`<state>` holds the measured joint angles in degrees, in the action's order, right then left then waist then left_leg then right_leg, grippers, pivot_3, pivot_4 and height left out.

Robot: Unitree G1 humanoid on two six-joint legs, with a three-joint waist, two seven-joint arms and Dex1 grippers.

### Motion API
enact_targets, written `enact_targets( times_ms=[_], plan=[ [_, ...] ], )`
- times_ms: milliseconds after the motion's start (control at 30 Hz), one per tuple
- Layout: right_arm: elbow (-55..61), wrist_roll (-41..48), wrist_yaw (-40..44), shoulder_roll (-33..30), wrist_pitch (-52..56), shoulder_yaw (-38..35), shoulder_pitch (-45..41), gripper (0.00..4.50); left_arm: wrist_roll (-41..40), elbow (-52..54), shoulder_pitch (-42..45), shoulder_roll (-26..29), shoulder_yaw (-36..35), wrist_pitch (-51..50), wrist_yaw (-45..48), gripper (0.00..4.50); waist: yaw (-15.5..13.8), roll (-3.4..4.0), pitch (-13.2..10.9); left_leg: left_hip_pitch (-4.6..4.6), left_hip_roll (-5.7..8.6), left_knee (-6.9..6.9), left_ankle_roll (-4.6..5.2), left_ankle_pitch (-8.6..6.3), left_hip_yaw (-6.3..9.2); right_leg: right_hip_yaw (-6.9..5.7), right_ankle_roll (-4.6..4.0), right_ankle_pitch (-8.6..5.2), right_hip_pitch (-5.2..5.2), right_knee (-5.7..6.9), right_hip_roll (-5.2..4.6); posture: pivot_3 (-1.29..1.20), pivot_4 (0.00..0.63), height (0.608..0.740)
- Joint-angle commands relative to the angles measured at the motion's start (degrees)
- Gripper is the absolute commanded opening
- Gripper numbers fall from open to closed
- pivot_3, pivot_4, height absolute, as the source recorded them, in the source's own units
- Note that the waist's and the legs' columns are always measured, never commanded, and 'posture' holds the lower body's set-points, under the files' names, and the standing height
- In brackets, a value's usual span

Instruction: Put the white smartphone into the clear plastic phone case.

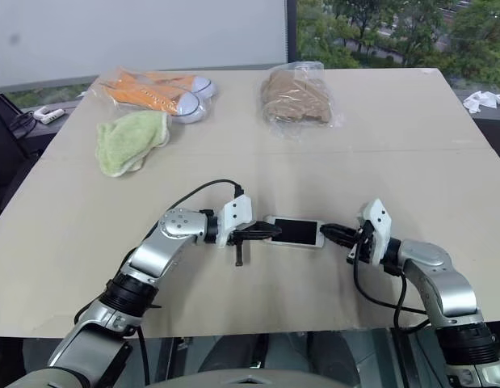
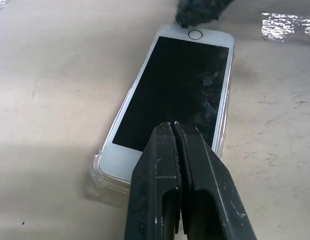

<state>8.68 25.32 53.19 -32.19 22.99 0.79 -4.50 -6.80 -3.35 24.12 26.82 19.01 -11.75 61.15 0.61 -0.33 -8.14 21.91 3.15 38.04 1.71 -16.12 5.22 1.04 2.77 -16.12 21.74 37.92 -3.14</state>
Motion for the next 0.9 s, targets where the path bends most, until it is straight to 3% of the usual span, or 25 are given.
enact_targets(
  times_ms=[33,500,900],
  plan=[
    [-0.35,-2.93,0.56,-1.69,-1.44,1.57,0.32,0.00,1.14,-0.22,-0.93,0.65,1.15,-0.62,0.36,0.07,-0.01,0.00,0.00,0.00,0.00,0.00,0.01,0.00,0.00,0.00,0.00,0.00,0.00,0.00,0.00,0.00,0.150,0.740],
    [-3.74,-5.96,0.92,-3.94,0.54,5.05,-0.71,0.00,0.89,0.67,-1.47,1.30,0.96,-1.01,0.40,0.07,0.02,-0.07,0.07,-0.08,0.00,0.02,0.03,-0.02,0.00,0.00,0.00,0.00,-0.03,0.01,0.00,0.00,0.150,0.740],
    [-2.77,-10.86,2.68,-8.77,3.19,12.31,-1.41,0.00,0.94,1.46,-1.83,1.47,0.92,-1.52,0.06,0.07,-0.06,-0.45,0.62,-0.16,-0.01,0.04,0.15,-0.09,0.03,-0.01,0.00,0.00,-0.12,0.00,0.00,0.00,0.150,0.740]
  ],
)
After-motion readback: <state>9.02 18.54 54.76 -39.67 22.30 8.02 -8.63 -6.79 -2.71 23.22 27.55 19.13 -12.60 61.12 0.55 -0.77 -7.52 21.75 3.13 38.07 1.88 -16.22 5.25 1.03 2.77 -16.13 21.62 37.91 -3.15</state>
